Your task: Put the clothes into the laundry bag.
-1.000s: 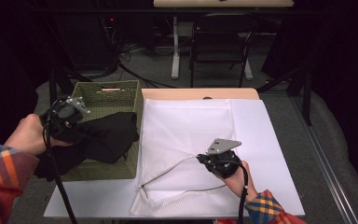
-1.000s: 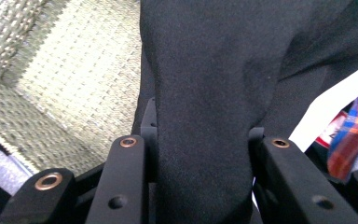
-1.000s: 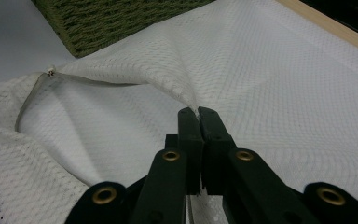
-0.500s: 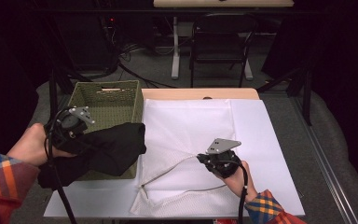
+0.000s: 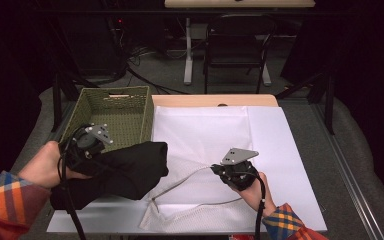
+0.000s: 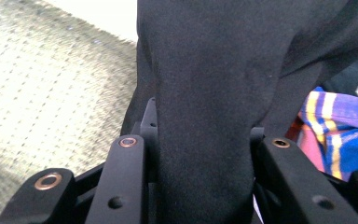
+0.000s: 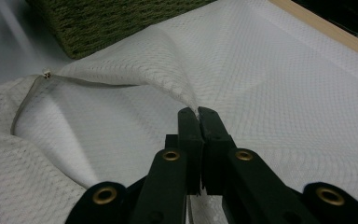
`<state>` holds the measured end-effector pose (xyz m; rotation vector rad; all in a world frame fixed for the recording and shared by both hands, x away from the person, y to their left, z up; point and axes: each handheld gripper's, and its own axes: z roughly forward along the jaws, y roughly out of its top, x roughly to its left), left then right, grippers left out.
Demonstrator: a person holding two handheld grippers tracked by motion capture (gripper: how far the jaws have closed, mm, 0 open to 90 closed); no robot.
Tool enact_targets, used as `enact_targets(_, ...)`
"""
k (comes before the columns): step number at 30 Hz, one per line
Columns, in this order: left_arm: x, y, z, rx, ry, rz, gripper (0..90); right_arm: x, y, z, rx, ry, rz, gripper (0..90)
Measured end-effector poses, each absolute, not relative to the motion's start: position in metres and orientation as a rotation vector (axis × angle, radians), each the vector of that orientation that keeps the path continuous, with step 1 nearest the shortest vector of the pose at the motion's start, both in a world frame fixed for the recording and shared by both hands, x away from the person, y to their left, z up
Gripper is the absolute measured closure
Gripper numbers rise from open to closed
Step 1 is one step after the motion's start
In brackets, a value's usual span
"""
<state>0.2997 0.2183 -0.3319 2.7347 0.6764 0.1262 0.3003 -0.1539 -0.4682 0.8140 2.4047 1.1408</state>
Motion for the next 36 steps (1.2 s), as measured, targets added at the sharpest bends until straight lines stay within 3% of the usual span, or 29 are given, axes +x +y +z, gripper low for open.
enact_targets(36, 0.279, 0.144, -0.377, 2.685, 0.49, -0.041, 64.6, 0.302, -0.153, -0.459, 0.854, 2.345, 1.186, 88.7)
